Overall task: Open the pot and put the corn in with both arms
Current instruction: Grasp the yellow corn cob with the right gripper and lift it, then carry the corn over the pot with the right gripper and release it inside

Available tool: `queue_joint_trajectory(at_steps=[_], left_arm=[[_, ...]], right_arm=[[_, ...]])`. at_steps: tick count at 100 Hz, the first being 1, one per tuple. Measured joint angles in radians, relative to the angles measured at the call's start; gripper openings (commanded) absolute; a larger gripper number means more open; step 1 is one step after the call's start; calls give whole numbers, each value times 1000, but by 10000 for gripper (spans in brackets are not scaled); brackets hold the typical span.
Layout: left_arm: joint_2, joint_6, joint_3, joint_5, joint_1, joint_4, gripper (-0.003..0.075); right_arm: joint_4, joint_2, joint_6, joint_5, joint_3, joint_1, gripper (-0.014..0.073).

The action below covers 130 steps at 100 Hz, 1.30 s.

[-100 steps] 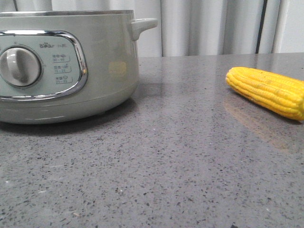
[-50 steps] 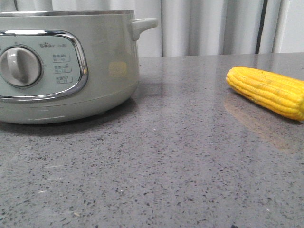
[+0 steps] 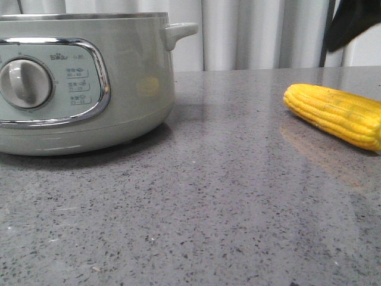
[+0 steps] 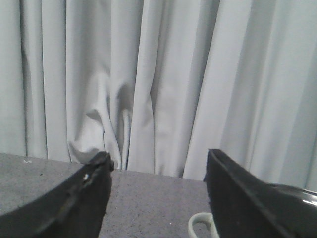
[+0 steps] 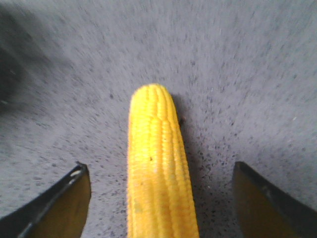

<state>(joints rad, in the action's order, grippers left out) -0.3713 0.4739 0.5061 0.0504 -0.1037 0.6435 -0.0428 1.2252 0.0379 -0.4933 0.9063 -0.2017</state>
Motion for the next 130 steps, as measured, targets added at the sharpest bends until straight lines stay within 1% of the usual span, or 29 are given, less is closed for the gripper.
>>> queue_joint_trajectory(at_steps=[13, 20, 25, 27, 30, 32, 37, 42, 51, 58, 74, 87, 94, 99, 104, 108, 109, 111, 112, 116, 119, 123, 126, 130], left_arm=[[0, 0, -14, 25, 0, 0, 384], [0, 0, -14, 26, 0, 0, 384], [0, 0, -14, 26, 0, 0, 384], [0, 0, -14, 26, 0, 0, 384], [0, 0, -14, 26, 0, -2, 384], [0, 0, -14, 26, 0, -2, 384], [0, 0, -14, 26, 1, -2, 384], [0, 0, -14, 26, 6, -2, 384], [0, 0, -14, 26, 16, -2, 384], [0, 0, -14, 26, 18, -2, 384], [0, 0, -14, 26, 21, -2, 384], [0, 0, -14, 26, 21, -2, 384], [0, 0, -14, 27, 21, -2, 384], [0, 0, -14, 27, 21, -2, 384], [0, 0, -14, 27, 21, -2, 384], [0, 0, -14, 27, 21, -2, 384], [0, 0, -14, 27, 21, -2, 384], [0, 0, -14, 27, 21, -2, 384], [0, 0, -14, 27, 21, -2, 384], [0, 0, -14, 27, 21, -2, 384], [1, 0, -14, 27, 21, -2, 384], [1, 0, -14, 27, 21, -2, 384], [1, 0, -14, 29, 21, -2, 384], [1, 0, -14, 29, 21, -2, 384]], right_arm=[[0, 125, 0, -47, 29, 0, 504], [0, 173, 0, -71, 34, 0, 449], [0, 200, 0, -90, 35, 0, 367], [0, 205, 0, -95, 35, 0, 321], [-2, 215, 0, -102, 36, 0, 230], [-5, 218, 0, -109, 36, 0, 191], [-15, 218, 0, -121, 43, 0, 34], [-26, 211, 0, -132, 55, -2, -71], [-48, 170, 0, -141, 100, -25, -64], [-59, 128, 0, -129, 165, -70, -64], [-66, 94, 0, -36, 368, -247, -64], [-68, 153, -2, 28, 517, -397, -64], [-68, 214, -2, 37, 583, -451, -56], [-68, 264, -2, 37, 623, -476, -18], [-68, 324, -2, 23, 660, -491, 63], [-68, 360, -2, 9, 690, -499, 163], [-68, 374, -2, 2, 694, -499, 201], [-68, 394, -2, -9, 708, -501, 239], [-68, 401, -2, -12, 712, -501, 278], [-68, 437, -2, -34, 737, -502, 384], [-68, 458, -2, -43, 749, -503, 443], [-68, 486, -2, -50, 763, -503, 505], [-68, 502, -2, -53, 770, -506, 528], [-68, 521, -2, -57, 778, -506, 538]])
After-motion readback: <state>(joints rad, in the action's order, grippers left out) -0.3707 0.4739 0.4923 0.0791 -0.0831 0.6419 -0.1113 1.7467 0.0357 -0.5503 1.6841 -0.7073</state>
